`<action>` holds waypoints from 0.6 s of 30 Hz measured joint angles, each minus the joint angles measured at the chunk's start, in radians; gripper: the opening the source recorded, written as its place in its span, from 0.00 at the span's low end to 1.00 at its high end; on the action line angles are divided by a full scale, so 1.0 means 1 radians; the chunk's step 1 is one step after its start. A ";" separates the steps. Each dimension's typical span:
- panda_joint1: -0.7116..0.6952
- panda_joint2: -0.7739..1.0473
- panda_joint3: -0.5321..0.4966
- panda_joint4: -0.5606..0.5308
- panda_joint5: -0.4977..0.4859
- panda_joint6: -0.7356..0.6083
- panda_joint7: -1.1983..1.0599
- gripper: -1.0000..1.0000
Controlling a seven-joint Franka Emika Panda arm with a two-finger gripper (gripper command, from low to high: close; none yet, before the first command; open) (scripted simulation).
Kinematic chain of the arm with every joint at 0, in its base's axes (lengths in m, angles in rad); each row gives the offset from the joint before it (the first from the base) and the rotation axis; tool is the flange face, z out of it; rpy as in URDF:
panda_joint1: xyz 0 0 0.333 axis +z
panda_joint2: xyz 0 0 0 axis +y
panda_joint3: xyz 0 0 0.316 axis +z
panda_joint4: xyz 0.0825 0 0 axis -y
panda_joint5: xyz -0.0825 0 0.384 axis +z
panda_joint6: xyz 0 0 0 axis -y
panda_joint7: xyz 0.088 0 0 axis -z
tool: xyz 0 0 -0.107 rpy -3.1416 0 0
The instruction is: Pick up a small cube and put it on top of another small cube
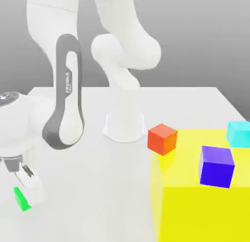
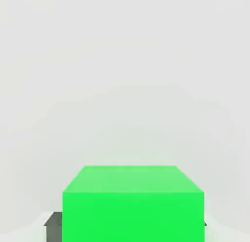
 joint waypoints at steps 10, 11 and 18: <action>0.184 -0.356 0.051 -0.013 -0.147 -0.334 0.078 0.00; 0.219 -0.392 0.064 -0.009 -0.150 -0.375 0.074 0.00; 0.384 -0.645 0.193 0.021 -0.143 -0.657 0.030 0.00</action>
